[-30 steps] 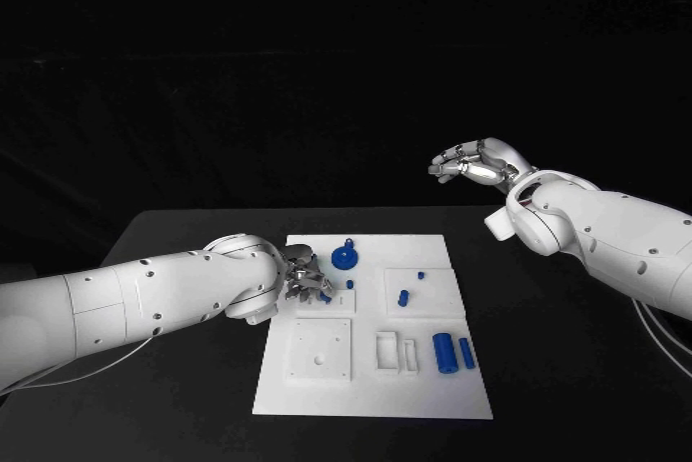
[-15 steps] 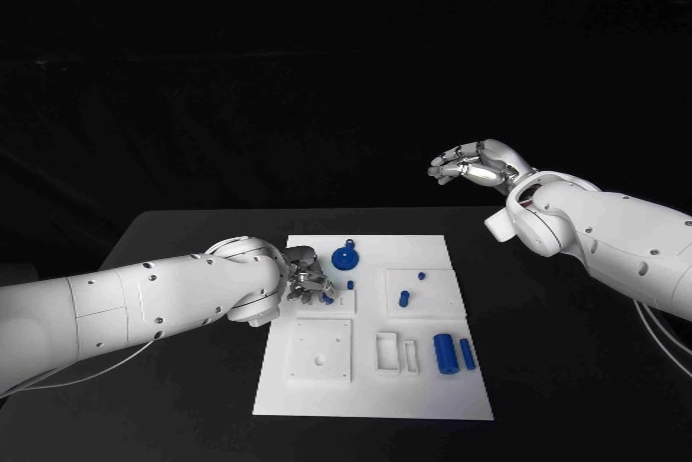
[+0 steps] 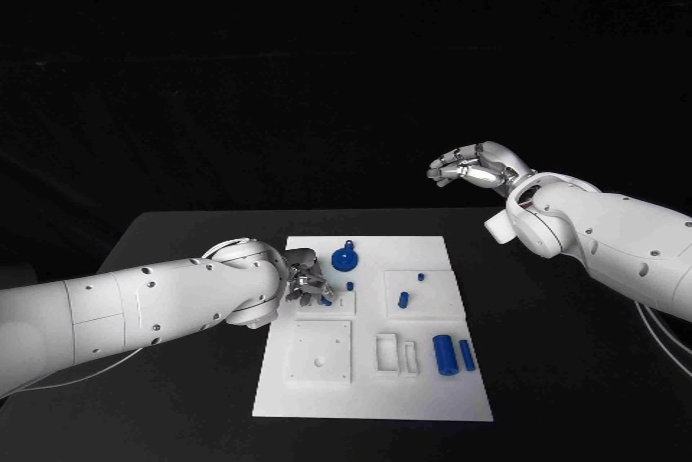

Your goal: Assemble the parts on the task board

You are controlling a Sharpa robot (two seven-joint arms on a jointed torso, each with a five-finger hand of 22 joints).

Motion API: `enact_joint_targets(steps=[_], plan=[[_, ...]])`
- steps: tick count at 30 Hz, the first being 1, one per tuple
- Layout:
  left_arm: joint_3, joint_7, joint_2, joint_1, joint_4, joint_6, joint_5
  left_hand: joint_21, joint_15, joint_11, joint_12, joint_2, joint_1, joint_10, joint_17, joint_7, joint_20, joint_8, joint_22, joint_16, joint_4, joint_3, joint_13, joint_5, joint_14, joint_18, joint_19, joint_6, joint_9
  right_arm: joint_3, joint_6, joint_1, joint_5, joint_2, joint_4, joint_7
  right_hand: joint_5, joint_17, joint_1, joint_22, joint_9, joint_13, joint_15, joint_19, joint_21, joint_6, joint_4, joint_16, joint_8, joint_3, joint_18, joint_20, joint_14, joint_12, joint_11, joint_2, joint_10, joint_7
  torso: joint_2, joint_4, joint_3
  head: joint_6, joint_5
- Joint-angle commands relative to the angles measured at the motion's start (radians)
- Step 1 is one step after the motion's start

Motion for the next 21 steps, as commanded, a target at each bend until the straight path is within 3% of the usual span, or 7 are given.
enact_joint_targets(steps=[1,21], plan=[[-0.002,-0.005,-0.001,-0.006,0.003,0.03,-0.022,0.003,-0.063,-0.028,0.006,0.004,0.004,-0.033,-0.002,-0.092,-0.126,-0.002,0.001,0.003,-0.003,0.006,-0.002,0.001,0.056,0.019,0.006,0.124,0.0,0.001,0.018,0.001,0.002,0.0,0.001,0.004,0.004,-0.002,-0.006,0.001,-0.001,-0.001,0.002,-0.007,-0.005,-0.004,0.001,-0.005,0.001,-0.006,-0.014,0.0,-0.006,-0.007,0.0,0.002,0.005,0.029,0.0,0.0001,0.0001,0.001,0.002],[-0.002,-0.011,-0.001,-0.008,0.001,0.034,-0.004,0.003,-0.062,-0.027,0.007,0.005,0.003,-0.034,-0.004,-0.091,-0.125,-0.004,0.002,0.004,-0.002,0.007,-0.003,0.002,0.055,0.019,0.006,0.124,0.001,0.001,0.022,0.0,0.001,0.007,-0.004,0.003,0.004,-0.003,-0.006,0.003,-0.002,-0.002,0.002,-0.009,-0.005,-0.003,0.001,-0.005,0.002,-0.006,-0.014,0.0,-0.007,-0.008,0.0,0.003,0.007,0.029,0.0,-0.0002,-0.0003,0.003,0.005]])
